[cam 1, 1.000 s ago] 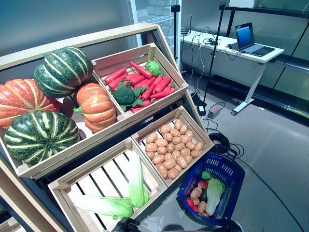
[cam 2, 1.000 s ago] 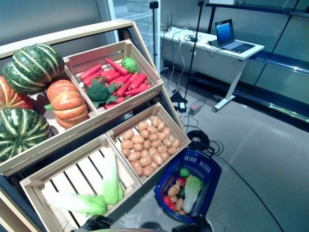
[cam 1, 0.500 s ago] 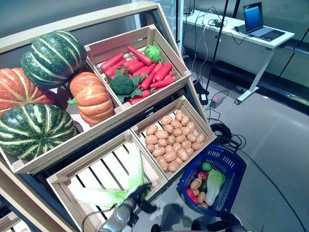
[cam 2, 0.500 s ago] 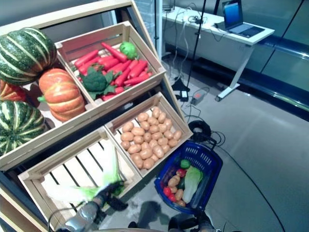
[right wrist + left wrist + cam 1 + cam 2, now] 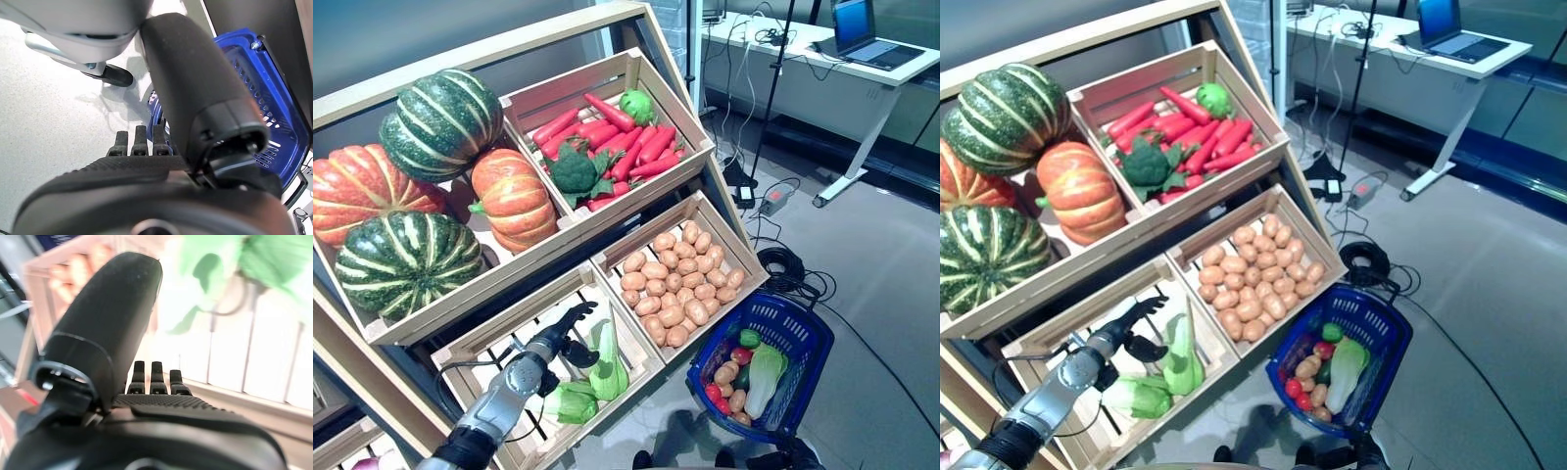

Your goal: Put vegetables into the basket

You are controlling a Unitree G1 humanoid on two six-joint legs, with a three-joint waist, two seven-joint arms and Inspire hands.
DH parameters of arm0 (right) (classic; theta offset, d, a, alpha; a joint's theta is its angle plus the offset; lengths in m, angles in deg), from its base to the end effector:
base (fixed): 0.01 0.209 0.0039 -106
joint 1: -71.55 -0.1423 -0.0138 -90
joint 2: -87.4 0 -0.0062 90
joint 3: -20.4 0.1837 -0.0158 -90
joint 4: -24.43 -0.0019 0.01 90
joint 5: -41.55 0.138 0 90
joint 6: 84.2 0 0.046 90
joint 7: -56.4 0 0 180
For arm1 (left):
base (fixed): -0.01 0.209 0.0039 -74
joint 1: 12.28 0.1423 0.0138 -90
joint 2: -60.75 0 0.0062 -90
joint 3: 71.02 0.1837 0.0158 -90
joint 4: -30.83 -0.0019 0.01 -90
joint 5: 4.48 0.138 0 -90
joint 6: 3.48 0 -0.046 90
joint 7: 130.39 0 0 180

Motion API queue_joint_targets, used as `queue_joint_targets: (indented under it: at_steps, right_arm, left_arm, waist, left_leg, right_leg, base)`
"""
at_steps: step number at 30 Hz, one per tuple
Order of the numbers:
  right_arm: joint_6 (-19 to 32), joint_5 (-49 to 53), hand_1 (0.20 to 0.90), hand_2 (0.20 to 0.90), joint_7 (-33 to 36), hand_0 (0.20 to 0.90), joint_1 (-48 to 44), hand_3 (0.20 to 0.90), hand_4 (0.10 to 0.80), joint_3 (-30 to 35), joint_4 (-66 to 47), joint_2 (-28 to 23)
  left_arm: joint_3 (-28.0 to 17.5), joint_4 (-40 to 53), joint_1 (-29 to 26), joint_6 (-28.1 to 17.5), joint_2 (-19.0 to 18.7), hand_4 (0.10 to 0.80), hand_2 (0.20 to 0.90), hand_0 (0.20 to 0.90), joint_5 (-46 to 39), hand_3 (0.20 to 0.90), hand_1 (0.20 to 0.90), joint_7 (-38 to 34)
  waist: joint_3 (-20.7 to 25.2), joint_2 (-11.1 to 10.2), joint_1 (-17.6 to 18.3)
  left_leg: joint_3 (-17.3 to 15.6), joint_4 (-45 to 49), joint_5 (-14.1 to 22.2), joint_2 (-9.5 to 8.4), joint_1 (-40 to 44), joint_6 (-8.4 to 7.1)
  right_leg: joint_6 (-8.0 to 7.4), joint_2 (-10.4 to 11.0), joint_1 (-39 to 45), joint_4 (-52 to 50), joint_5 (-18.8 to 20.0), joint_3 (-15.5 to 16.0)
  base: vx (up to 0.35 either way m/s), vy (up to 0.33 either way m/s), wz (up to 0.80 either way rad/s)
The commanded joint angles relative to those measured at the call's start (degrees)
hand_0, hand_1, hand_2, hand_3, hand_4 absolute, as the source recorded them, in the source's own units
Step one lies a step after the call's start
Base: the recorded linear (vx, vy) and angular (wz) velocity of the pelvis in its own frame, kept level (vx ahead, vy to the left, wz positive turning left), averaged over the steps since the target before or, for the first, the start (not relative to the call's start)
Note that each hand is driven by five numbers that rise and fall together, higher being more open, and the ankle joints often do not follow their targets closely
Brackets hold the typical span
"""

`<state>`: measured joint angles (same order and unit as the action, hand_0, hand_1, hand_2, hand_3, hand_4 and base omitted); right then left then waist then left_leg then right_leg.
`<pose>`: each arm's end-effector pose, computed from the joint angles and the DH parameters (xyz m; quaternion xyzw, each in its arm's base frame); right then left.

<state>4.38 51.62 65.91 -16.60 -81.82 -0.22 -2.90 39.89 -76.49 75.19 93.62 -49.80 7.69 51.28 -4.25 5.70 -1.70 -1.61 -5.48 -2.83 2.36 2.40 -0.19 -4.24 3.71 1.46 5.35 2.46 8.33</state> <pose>0.0729 -0.2318 -0.1113 -0.1472 0.5563 -0.1061 0.8110 0.1911 0.2430 0.0050 0.4346 0.2217 -0.1261 0.8637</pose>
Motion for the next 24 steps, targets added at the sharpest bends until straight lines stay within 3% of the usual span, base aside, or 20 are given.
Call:
queue_joint_targets:
  at_steps: [1, 4, 10, 17, 24]
  right_arm:
    - [3.2, 4.2, 0.900, 0.900, 0.8, 0.900, -2.1, 0.900, 0.800, -0.3, 0.8, -1.3]
    - [3.7, 5.4, 0.900, 0.900, 0.4, 0.900, -4.8, 0.900, 0.800, -0.3, 0.2, -2.7]
    - [6.2, 9.2, 0.900, 0.900, 0.8, 0.900, -12.1, 0.900, 0.800, -1.8, 0.7, -5.0]
    - [7.4, 12.8, 0.900, 0.900, 4.2, 0.900, -23.7, 0.900, 0.800, -6.0, 0.2, -5.5]
    - [7.3, 13.1, 0.900, 0.900, 5.2, 0.900, -30.8, 0.900, 0.800, -9.1, -2.1, -4.6]
  left_arm:
    - [-5.1, 1.2, -4.1, 0.3, -7.0, 0.800, 0.900, 0.900, 5.7, 0.900, 0.900, -3.5]
    - [-4.6, 1.0, -3.8, 1.0, -8.6, 0.800, 0.900, 0.900, 9.7, 0.900, 0.900, -6.4]
    - [-2.0, -2.6, -7.9, 0.0, -9.6, 0.800, 0.900, 0.900, 14.3, 0.900, 0.900, -18.9]
    - [2.8, -10.8, -13.7, 0.3, -8.6, 0.800, 0.900, 0.900, 16.0, 0.900, 0.900, -37.4]
    - [4.0, -16.4, -16.6, -0.1, -6.5, 0.800, 0.900, 0.900, 17.0, 0.900, 0.900, -43.3]
  waist:
    - [-0.8, -2.7, -0.9]
    - [-3.2, -2.1, -1.4]
    - [-10.5, -1.4, -2.5]
    - [-19.2, -1.0, -3.4]
    - [-22.6, -1.2, -3.5]
  left_leg:
    - [2.3, 0.5, -0.4, -0.72, -3.5, -1.04]
    - [2.9, 0.5, -1.4, -0.92, -5.5, -1.20]
    - [4.6, 4.7, -2.9, -1.54, -11.9, -1.76]
    - [5.4, 17.6, -2.1, -3.03, -26.3, -1.80]
    - [4.3, 24.0, -1.3, -4.02, -34.6, -1.12]
  right_leg:
    - [0.30, 1.3, 0.0, -0.4, 0.9, 0.1]
    - [0.92, 1.1, -1.8, -1.1, 0.9, 0.5]
    - [2.61, 0.6, -7.6, -6.4, -0.1, 1.4]
    - [4.53, 0.2, -19.8, -16.5, -1.8, 1.6]
    - [4.84, -0.2, -28.4, -23.0, -2.8, 0.5]
  base:
    - [-0.075, 0.015, 0.07]
    - [-0.153, 0.014, 0.04]
    - [-0.208, -0.030, 0.09]
    - [-0.192, -0.010, 0.01]
    - [-0.120, 0.014, 0.00]
